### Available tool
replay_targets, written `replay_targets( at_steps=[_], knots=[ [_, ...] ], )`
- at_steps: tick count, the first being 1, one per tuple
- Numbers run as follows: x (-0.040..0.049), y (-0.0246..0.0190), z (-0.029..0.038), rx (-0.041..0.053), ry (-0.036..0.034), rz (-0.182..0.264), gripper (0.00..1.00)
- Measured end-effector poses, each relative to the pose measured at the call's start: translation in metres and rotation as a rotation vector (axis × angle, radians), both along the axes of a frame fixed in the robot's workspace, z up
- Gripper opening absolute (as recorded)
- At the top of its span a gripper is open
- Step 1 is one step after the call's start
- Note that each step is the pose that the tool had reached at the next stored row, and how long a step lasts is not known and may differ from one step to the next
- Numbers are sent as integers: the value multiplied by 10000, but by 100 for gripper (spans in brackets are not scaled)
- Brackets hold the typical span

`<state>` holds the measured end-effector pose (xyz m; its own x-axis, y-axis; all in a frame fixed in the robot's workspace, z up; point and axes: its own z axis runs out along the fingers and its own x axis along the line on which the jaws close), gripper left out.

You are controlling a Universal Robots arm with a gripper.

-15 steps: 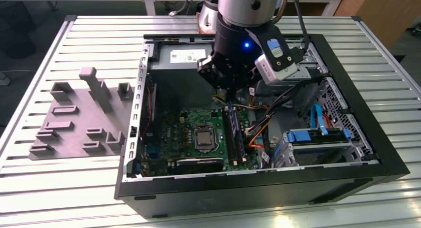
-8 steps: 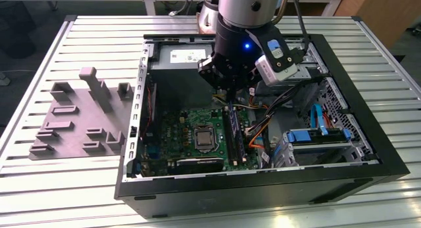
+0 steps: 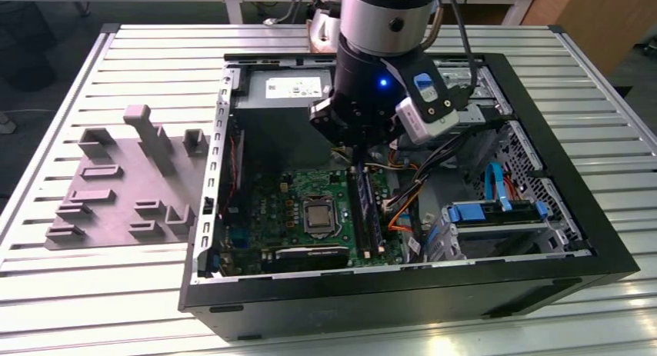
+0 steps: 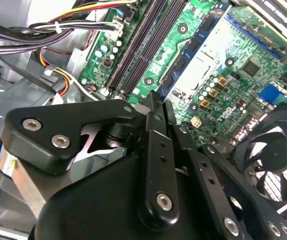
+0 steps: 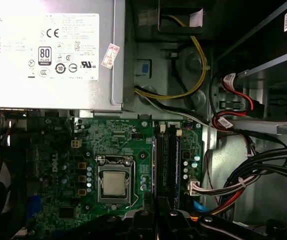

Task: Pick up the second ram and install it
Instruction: 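Insert the second ram into the second slot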

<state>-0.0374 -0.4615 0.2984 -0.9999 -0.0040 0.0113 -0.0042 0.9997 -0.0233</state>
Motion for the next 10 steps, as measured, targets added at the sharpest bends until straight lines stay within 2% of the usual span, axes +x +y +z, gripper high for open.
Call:
replay_targets(
  at_steps=[5,10],
  knots=[
    [0,-4,-83,1,0,0,14],
    [0,-4,-91,-2,1,0,14]
  ],
)
